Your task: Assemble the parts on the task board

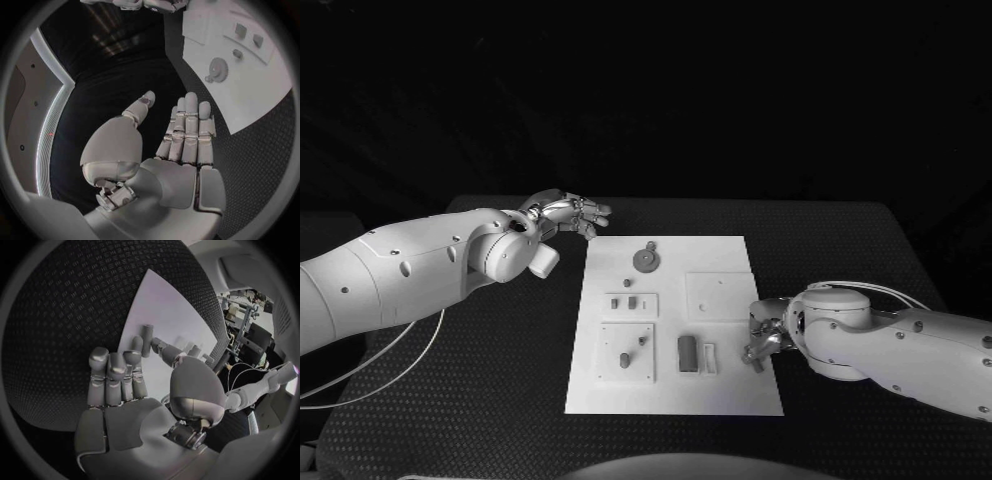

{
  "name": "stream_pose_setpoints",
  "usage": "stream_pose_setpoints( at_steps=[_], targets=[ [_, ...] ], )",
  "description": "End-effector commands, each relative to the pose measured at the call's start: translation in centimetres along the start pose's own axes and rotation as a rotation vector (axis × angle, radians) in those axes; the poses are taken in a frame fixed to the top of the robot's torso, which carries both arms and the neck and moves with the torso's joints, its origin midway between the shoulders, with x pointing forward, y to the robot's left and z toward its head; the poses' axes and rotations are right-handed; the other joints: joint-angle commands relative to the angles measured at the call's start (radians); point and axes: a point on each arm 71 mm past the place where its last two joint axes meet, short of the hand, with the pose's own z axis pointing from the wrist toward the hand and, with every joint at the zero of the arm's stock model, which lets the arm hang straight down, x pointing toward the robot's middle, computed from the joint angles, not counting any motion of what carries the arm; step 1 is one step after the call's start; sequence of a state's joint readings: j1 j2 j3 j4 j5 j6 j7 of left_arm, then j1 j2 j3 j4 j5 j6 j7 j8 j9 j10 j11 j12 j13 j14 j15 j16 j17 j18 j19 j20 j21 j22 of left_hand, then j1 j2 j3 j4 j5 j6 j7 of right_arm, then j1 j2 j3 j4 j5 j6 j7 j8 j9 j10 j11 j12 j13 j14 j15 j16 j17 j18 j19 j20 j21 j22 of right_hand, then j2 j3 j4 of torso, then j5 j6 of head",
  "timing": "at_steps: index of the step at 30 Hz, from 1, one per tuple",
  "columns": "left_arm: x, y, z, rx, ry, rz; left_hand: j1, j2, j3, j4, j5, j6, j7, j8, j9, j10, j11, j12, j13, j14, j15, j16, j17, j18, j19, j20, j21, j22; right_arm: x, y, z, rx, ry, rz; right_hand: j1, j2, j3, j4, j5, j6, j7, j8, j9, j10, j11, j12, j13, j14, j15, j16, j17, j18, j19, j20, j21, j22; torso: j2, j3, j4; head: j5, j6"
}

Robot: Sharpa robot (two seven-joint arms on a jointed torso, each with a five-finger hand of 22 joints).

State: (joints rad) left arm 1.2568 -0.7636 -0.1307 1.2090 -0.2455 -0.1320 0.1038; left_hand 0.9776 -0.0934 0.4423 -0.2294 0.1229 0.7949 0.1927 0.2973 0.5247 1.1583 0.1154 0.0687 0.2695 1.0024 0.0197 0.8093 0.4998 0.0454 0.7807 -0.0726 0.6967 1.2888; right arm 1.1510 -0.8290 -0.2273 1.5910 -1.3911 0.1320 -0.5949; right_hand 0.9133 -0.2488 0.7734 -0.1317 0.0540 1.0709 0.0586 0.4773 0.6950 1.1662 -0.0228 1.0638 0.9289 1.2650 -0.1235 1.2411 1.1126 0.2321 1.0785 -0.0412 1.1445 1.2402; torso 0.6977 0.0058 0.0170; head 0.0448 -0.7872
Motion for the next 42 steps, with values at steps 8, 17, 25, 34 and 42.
stream_pose_setpoints(
  at_steps=[8,17,25,34,42],
  targets=[
    [0.3,-0.1,0.0,0.003,0.021,0.0,-0.004,0.003,0.001,0.007,0.0,-0.006,0.001,0.004,-0.001,0.001,0.008,0.003,-0.001,0.003,0.004,-0.005,0.002,0.011,0.008,-0.002,-0.007,0.002,2.1,0.7,0.4,-0.005,0.041,-0.095,0.089,0.027,0.007,-0.075,-0.004,-0.049,0.038,-0.268,-0.012,-0.008,0.008,0.007,0.003,-0.005,0.007,-0.005,0.001,0.03,-0.005,0.002,0.003,-0.003,-0.001,-0.0001,0.0007,0.0,-0.004],
    [0.3,-0.1,0.0,0.004,0.021,0.0,-0.005,0.004,0.0,0.008,0.0,-0.006,0.001,0.004,-0.001,0.001,0.008,0.003,-0.001,0.003,0.004,-0.005,0.002,0.01,0.008,-0.002,-0.007,0.003,2.2,0.8,0.2,-0.033,0.043,0.01,0.093,0.05,0.038,-0.07,0.015,-0.056,0.045,-0.281,-0.032,-0.003,0.014,0.007,0.0,-0.002,0.014,-0.008,-0.001,0.03,-0.005,0.014,0.0,-0.009,0.0,0.0008,-0.0004,0.001,-0.004],
    [0.3,-0.1,0.0,0.003,0.021,0.001,-0.006,0.004,0.0,0.009,0.0,-0.007,0.001,0.004,-0.001,0.001,0.008,0.003,-0.001,0.003,0.004,-0.005,0.003,0.011,0.008,-0.002,-0.008,0.003,2.4,0.4,-0.2,-0.062,0.095,0.223,0.041,0.089,0.116,-0.048,0.114,-0.044,0.045,-0.289,-0.065,0.011,0.014,0.007,-0.007,0.01,0.014,-0.009,-0.003,0.03,0.005,0.018,0.006,-0.013,0.0,0.0006,0.0002,0.004,-0.005],
    [0.4,-0.1,0.0,0.002,0.024,0.003,-0.005,0.004,0.0,0.009,0.0,-0.007,0.001,0.004,-0.001,0.001,0.008,0.003,-0.001,0.004,0.004,-0.005,0.003,0.011,0.008,-0.003,-0.008,0.003,1.4,0.9,-0.5,-0.103,0.146,0.478,-0.013,0.089,0.125,-0.049,0.145,-0.041,0.046,-0.289,-0.082,0.012,0.015,0.006,-0.01,0.014,0.014,-0.013,-0.004,0.03,0.01,0.018,0.008,-0.018,0.0,0.0005,-0.0006,0.007,-0.004],
    [0.4,-0.1,0.0,0.002,0.026,0.004,-0.004,0.004,0.001,0.008,0.0,-0.007,0.001,0.004,-0.001,0.001,0.008,0.003,-0.001,0.004,0.004,-0.005,0.004,0.011,0.008,-0.003,-0.008,0.004,1.3,1.8,-0.5,-0.115,0.14,0.487,-0.036,0.08,0.111,-0.043,0.139,-0.042,0.046,-0.288,-0.085,0.01,0.015,0.005,-0.01,0.013,0.014,-0.015,-0.004,0.03,0.01,0.018,0.008,-0.02,0.0,0.0002,-0.0005,0.007,-0.005]
  ],
)
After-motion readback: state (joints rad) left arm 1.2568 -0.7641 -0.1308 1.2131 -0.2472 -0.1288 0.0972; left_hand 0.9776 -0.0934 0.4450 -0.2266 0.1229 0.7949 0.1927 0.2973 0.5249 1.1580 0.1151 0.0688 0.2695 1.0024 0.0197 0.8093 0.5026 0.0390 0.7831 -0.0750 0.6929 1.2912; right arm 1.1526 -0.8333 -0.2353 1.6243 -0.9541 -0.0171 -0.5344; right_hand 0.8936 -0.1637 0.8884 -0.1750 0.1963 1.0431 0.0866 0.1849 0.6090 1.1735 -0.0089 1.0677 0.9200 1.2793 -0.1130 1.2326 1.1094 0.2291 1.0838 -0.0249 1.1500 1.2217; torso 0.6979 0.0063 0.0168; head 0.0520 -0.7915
